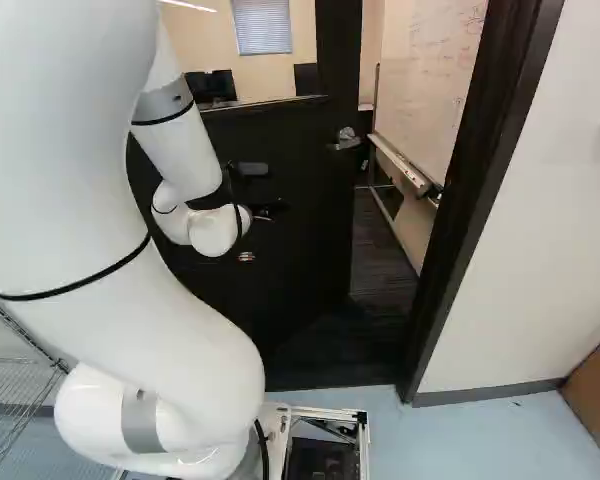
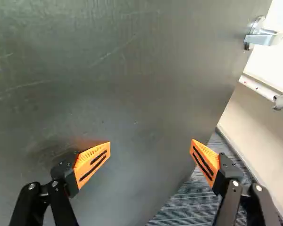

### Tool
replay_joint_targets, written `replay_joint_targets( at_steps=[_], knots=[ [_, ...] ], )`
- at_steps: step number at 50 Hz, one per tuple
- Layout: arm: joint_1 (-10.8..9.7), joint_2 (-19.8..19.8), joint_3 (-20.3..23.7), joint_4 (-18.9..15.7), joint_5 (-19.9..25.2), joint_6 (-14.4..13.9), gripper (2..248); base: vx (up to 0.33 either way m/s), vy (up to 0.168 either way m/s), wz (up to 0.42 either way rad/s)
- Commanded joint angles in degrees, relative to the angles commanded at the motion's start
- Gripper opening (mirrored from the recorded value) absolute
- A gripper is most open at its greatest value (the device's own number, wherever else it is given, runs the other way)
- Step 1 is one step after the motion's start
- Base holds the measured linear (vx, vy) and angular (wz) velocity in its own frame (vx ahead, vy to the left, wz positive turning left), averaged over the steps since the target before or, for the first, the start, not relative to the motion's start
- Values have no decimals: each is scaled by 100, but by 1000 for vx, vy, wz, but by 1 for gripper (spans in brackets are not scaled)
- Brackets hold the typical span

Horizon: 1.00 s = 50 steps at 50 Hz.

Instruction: Open the door and move inside

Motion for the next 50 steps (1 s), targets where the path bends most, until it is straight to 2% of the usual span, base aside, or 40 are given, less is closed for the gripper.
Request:
replay_joint_targets(
  at_steps=[50],
  knots=[
    [315,-482,-517,-659,470,0,247,0,0,0]
  ],
)
